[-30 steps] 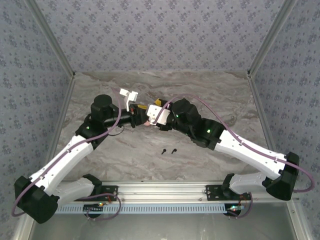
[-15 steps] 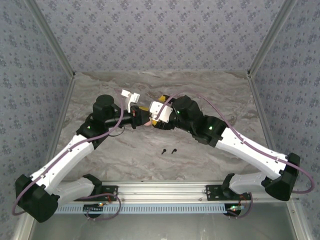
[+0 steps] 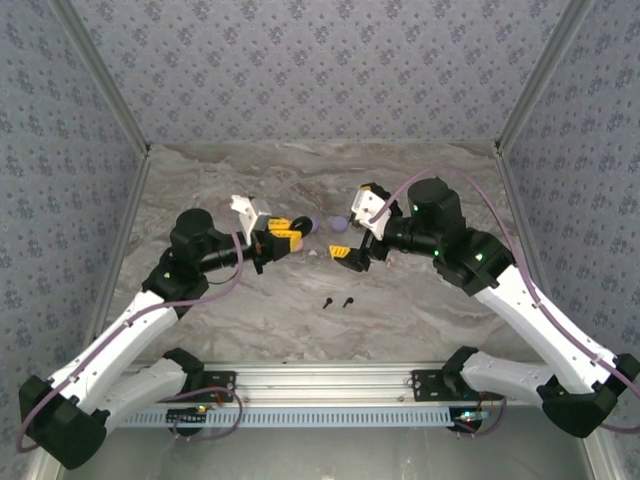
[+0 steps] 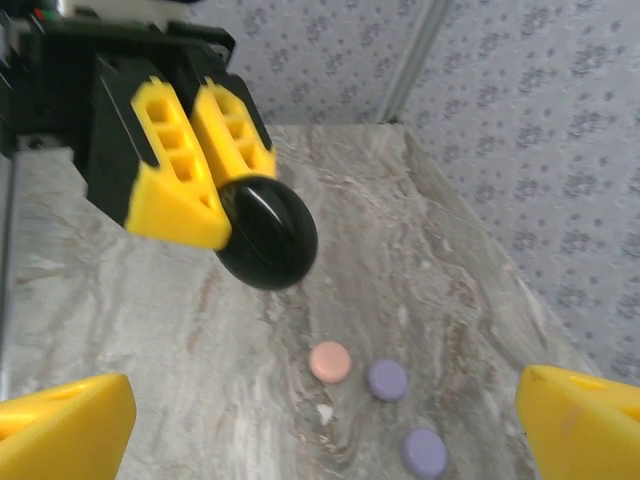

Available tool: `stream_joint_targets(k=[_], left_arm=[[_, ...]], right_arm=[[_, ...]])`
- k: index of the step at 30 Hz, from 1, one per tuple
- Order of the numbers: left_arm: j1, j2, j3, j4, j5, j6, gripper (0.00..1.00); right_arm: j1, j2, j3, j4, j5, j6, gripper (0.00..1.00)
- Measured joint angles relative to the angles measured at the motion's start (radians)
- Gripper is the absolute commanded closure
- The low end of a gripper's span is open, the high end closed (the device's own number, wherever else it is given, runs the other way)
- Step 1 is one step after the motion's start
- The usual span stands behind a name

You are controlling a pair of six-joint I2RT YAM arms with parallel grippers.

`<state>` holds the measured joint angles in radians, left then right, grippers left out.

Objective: Insert the wireless bluetooth earbuds into the charging case

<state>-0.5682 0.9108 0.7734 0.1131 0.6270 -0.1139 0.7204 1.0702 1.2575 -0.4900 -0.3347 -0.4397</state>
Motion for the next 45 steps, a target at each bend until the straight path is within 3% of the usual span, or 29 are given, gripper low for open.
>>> stream_joint_targets(k=[10,25,45], left_arm=[[-0.006,-0.008,-0.004,0.019,0.009,0.106,1.00],[-0.011,-0.008,-0.004,0.013,0.011,0.133,1.00],[-0.026,0.013,-0.004,-0.034,0.010,0.154,1.00]], right_arm=[[0.050,0.144,0.077,-0.008,0.000,-0.005,0.01],[0.047,0.241,0.183,-0.030,0.055,-0.017,0.15],[0.005,0.288,0.229,-0.060,0.055,0.003,0.16]])
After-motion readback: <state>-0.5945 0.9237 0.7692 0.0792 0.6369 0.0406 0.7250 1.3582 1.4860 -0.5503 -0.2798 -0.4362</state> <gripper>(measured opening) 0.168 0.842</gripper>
